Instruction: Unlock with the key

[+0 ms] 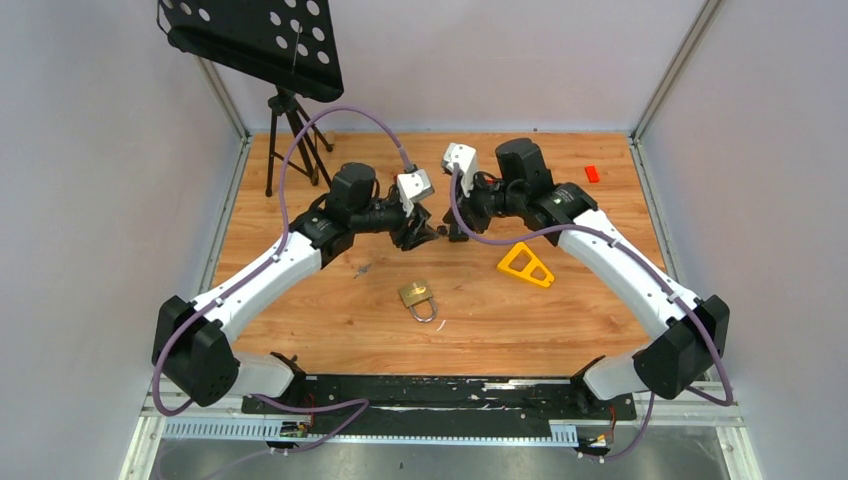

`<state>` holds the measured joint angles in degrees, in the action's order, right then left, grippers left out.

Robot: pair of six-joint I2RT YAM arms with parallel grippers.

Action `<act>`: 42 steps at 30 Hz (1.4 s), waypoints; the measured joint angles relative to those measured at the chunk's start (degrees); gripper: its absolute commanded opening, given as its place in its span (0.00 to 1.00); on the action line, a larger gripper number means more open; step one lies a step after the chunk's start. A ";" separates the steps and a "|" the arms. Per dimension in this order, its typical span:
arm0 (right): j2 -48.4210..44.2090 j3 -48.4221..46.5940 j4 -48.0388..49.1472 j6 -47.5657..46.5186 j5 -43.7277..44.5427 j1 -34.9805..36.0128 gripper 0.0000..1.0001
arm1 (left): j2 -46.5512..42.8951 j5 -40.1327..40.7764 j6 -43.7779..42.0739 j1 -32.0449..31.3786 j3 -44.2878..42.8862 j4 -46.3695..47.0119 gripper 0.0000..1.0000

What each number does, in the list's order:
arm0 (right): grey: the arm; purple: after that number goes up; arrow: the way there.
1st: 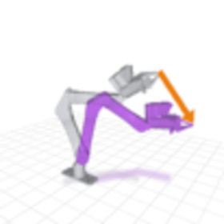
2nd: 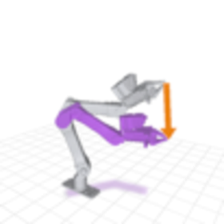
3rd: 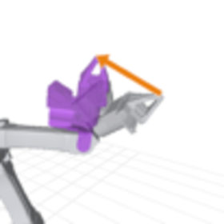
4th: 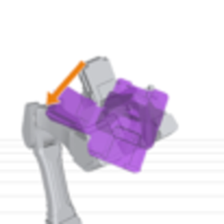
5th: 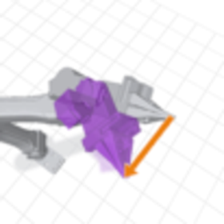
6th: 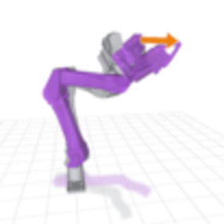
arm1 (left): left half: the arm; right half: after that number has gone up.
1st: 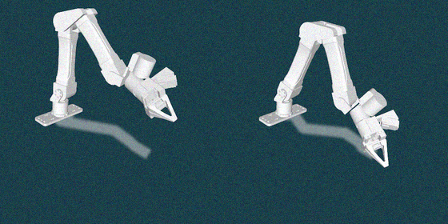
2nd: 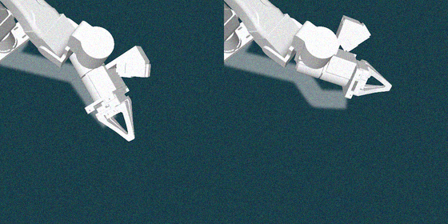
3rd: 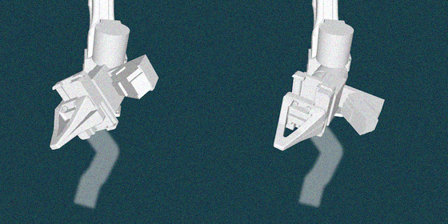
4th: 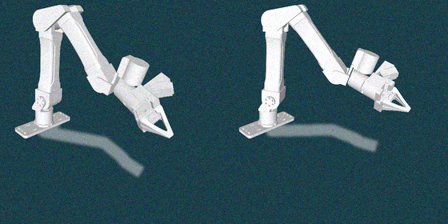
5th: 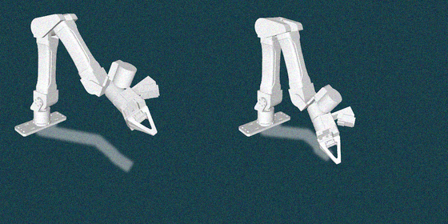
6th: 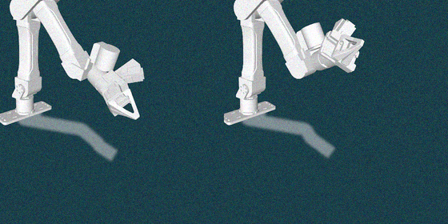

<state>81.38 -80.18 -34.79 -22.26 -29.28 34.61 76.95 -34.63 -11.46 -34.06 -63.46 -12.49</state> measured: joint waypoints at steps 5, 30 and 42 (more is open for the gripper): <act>1.07 -0.11 1.09 5.81 -2.45 -2.27 0.00 | -0.11 4.92 0.90 -0.74 2.43 5.90 0.59; 1.14 3.45 10.47 22.73 -8.46 -8.61 0.00 | 6.40 14.29 1.33 -7.13 2.27 14.14 0.43; 1.14 5.66 12.90 25.83 -10.05 -10.08 0.00 | 7.74 14.23 2.25 -7.76 0.90 15.30 0.22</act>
<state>82.52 -74.52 -21.89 3.57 -39.33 24.53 84.68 -20.40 -9.21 -41.82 -62.57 2.81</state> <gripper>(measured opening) 0.018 0.275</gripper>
